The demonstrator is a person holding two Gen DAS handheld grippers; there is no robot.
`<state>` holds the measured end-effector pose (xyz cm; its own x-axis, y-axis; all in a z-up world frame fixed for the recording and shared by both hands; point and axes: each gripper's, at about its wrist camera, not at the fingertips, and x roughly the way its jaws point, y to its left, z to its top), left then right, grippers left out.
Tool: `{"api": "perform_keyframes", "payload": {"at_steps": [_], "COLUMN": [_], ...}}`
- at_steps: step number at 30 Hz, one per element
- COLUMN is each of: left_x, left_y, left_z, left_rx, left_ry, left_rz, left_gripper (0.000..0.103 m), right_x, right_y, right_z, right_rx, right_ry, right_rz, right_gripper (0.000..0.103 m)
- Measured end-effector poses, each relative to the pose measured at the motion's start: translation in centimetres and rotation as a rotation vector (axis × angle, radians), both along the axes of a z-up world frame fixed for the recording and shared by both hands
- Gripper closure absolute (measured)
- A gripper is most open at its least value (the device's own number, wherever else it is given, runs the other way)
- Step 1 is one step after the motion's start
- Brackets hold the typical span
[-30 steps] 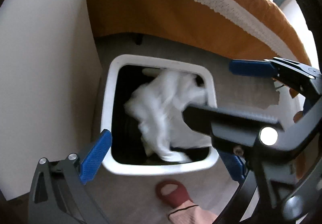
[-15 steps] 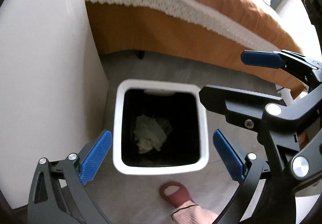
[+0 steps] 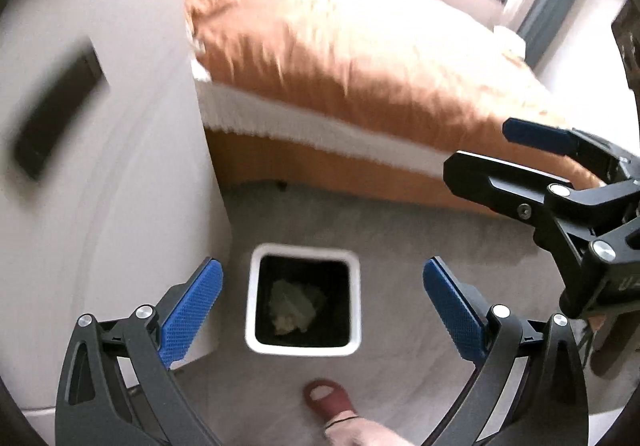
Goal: Collect trash
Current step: 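Move both grippers back to the desk trash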
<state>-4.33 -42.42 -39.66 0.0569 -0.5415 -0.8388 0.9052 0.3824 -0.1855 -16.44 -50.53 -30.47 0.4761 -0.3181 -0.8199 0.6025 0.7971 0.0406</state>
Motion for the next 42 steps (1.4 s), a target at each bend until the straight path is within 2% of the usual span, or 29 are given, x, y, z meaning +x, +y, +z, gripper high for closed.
{"api": "perform_keyframes", "payload": {"at_steps": [7,12,17,22,25,32,38,42], "left_x": [-1.0,0.6,2.9,4.9,5.7,8.0,9.7,12.1], "left_y": [3.5,8.9,16.1,24.6,29.2,40.2,47.6,51.4], "left_z": [11.0,16.9,21.1,23.2,23.9,23.7,23.1,22.2], "left_rx": [-0.088,-0.141,-0.150,-0.155,-0.145,-0.104,-0.062,-0.045], "left_ry": [-0.072,-0.089,-0.183,-0.257,-0.266,-0.292,-0.337,-0.335], "left_rz": [0.062,0.199,0.368,0.573,0.673,0.917,1.015,1.037], "left_gripper": [0.005,0.005,0.005,0.005,0.005,0.005,0.005,0.005], "right_x": [0.7,2.9,7.4,12.2,14.8,19.7,23.6,26.5], "right_y": [2.6,5.6,10.2,15.5,18.9,27.3,34.6,38.7], "right_z": [11.1,16.4,19.8,22.3,23.3,24.2,23.2,20.9], "right_rx": [-0.090,-0.110,-0.105,-0.087,-0.076,-0.053,-0.025,-0.034], "right_ry": [-0.131,-0.230,-0.302,-0.352,-0.368,-0.373,-0.348,-0.298], "right_rz": [0.038,0.128,0.275,0.436,0.536,0.744,0.894,0.922], "right_gripper": [0.005,0.005,0.005,0.005,0.005,0.005,0.005,0.005]}}
